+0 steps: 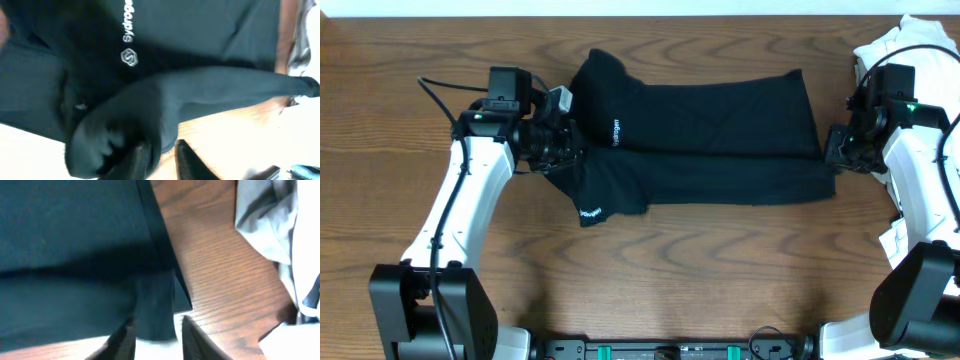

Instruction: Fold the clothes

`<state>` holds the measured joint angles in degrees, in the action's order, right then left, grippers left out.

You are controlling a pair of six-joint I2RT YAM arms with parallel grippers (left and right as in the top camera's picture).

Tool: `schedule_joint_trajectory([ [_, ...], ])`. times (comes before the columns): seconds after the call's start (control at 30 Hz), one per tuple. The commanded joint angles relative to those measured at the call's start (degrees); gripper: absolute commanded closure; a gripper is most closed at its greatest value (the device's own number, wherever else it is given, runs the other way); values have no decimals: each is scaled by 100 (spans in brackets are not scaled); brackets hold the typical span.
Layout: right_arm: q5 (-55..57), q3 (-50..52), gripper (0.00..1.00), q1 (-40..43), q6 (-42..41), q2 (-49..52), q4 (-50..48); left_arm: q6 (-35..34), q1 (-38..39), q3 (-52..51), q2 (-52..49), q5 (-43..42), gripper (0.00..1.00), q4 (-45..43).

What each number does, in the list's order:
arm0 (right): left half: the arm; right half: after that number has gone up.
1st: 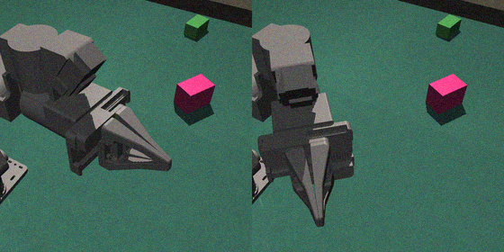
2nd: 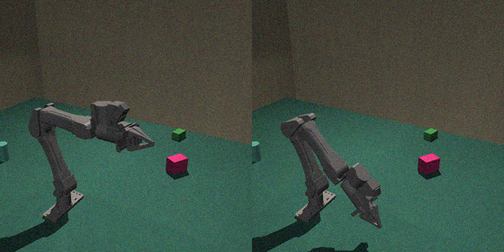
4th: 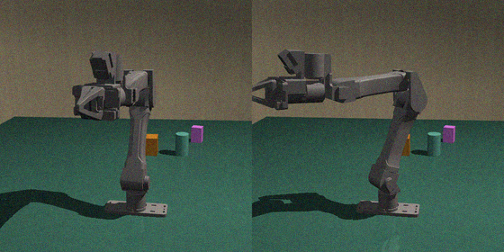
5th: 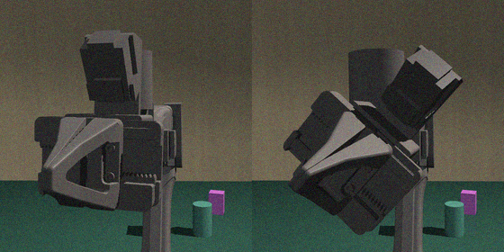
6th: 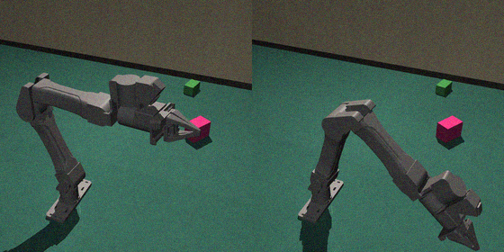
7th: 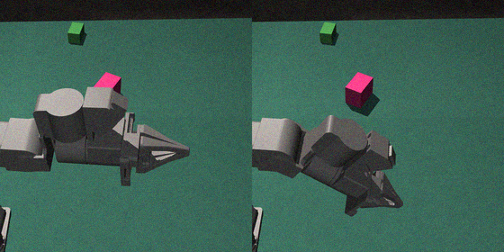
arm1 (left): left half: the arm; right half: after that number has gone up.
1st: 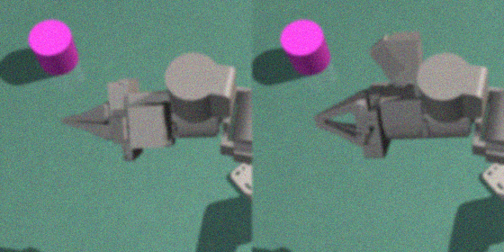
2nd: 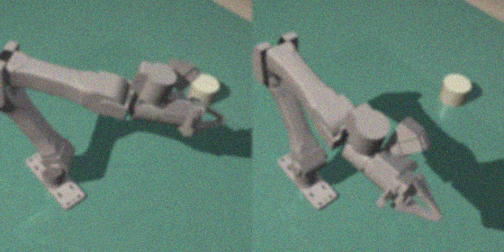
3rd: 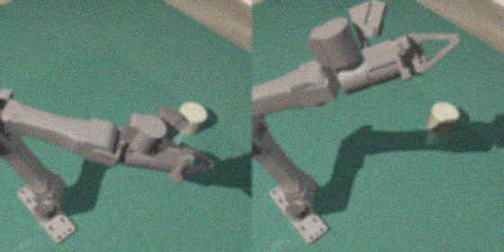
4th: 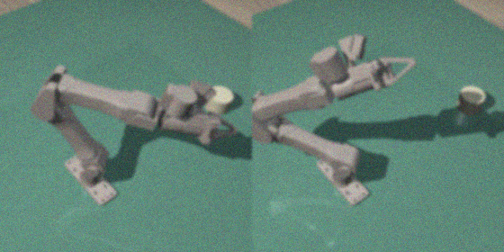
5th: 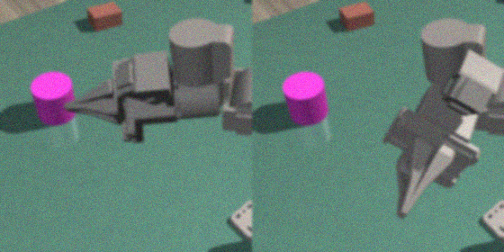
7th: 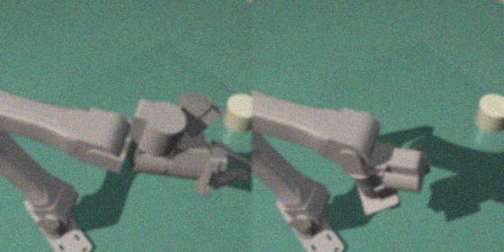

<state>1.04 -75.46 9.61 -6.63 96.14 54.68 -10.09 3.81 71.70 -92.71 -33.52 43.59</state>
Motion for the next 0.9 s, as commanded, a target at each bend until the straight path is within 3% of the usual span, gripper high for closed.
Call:
schedule_joint_trajectory([
  [0.0,48,-17,52,-26,46,107,-33,-33,-15,17,-22,870,44,105],
  [0.03,44,-17,51,-24,48,129,-26,-31,-26,17,-22,1008,36,179],
  [0.3,-4,-13,51,-33,50,289,247,-101,-24,-107,-22,1644,28,1322],
  [0.53,-2,-11,52,-37,55,354,374,-881,-26,-901,-35,2249,27,234],
  [0.67,-2,-11,52,-35,118,354,437,-907,-24,-1145,-59,1388,27,-192],
  [0.87,2,-11,51,-35,118,354,448,-669,-22,-1161,-55,-522,23,549],
])
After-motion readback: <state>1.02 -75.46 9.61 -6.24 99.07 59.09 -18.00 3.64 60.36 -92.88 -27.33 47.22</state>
